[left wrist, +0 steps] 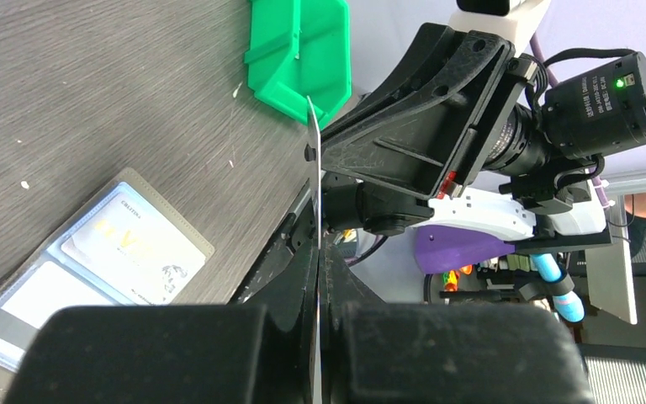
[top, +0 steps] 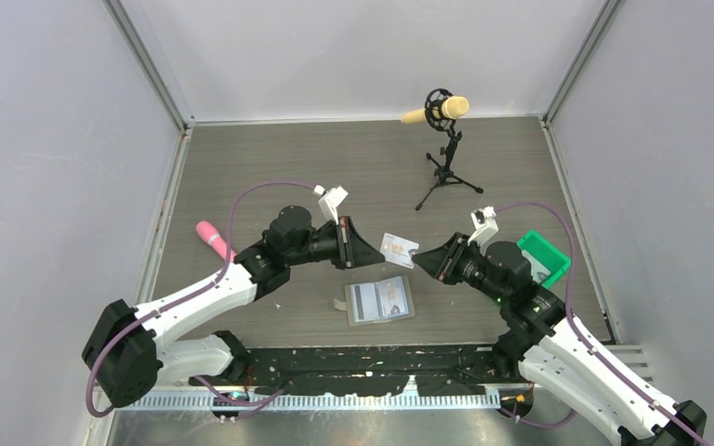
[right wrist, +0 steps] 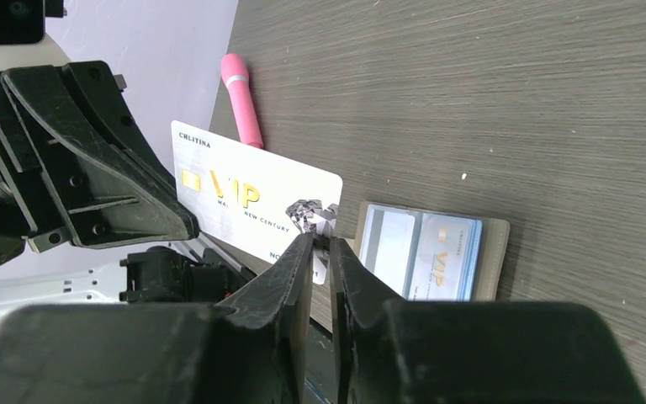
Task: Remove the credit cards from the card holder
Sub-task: Place the credit card in the storage box.
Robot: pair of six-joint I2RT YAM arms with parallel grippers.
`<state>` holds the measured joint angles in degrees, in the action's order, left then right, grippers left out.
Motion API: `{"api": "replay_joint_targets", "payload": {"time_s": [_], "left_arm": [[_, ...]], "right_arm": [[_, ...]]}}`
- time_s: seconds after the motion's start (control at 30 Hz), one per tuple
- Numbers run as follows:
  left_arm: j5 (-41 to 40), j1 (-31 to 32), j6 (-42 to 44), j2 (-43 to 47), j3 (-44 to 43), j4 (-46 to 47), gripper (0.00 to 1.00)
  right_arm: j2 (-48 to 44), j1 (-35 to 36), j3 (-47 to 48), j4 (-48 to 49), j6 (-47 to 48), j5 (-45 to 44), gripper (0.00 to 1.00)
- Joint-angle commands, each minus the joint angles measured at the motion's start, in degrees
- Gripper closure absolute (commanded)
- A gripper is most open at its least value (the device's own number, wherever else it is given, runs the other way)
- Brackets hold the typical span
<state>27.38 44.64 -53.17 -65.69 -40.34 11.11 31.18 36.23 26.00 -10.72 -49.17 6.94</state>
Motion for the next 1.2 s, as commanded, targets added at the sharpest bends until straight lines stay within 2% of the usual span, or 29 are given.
{"api": "replay_joint_targets", "payload": {"time_s": [0.0,0.07,0.17,0.23,0.47,0.53,0.63,0.7,0.87,0.97,1.07,1.17], "left_arm": [[1.51,0.54,-2.18,2.05,0.99,4.35,1.00],[2.25,0.54,-3.87,2.53,1.64,6.33,1.00],[2.79,0.49,-7.25,3.86,3.63,11.03,1.00],[3.11,0.18,-9.12,4.39,4.83,14.37,1.00],[4.26,-1.00,-11.32,4.44,5.98,16.96,1.00],[3.75,-1.13,-11.02,4.93,6.07,15.88,1.00],[2.79,-1.14,-9.02,5.51,5.61,12.77,1.00],[2.76,-1.14,-8.17,5.55,5.14,11.46,1.00],[2.95,-1.21,-7.96,4.52,5.08,11.25,1.00],[2.99,-1.22,-7.97,3.62,5.22,11.47,0.99],[2.95,-1.22,-7.72,2.90,5.45,11.65,0.88],[2.57,-1.22,-5.48,2.39,4.45,8.32,0.68]], "right_arm": [[-0.21,0.08,0.90,8.18,1.18,4.48,0.78],[-0.90,-0.11,0.22,9.90,0.96,5.20,0.76],[-1.81,-0.54,-1.07,12.40,-0.73,5.93,0.60],[-2.01,-0.81,-1.85,13.27,-1.59,6.35,0.55],[-2.04,-2.14,-4.60,18.53,-5.30,8.29,0.52],[-2.38,-2.47,-4.56,17.20,-5.21,7.69,0.43],[-3.52,-3.04,-4.06,14.20,-4.94,5.51,0.40],[-3.88,-3.42,-4.28,13.95,-4.96,5.53,0.45],[-4.04,-3.91,-4.76,17.40,-5.38,7.88,0.77],[-4.57,-4.11,-4.84,18.21,-5.34,8.08,0.92],[-4.25,-4.64,-4.53,18.32,-5.13,8.33,0.95],[-3.04,-6.31,-3.18,16.43,-2.48,8.79,0.95]]}}
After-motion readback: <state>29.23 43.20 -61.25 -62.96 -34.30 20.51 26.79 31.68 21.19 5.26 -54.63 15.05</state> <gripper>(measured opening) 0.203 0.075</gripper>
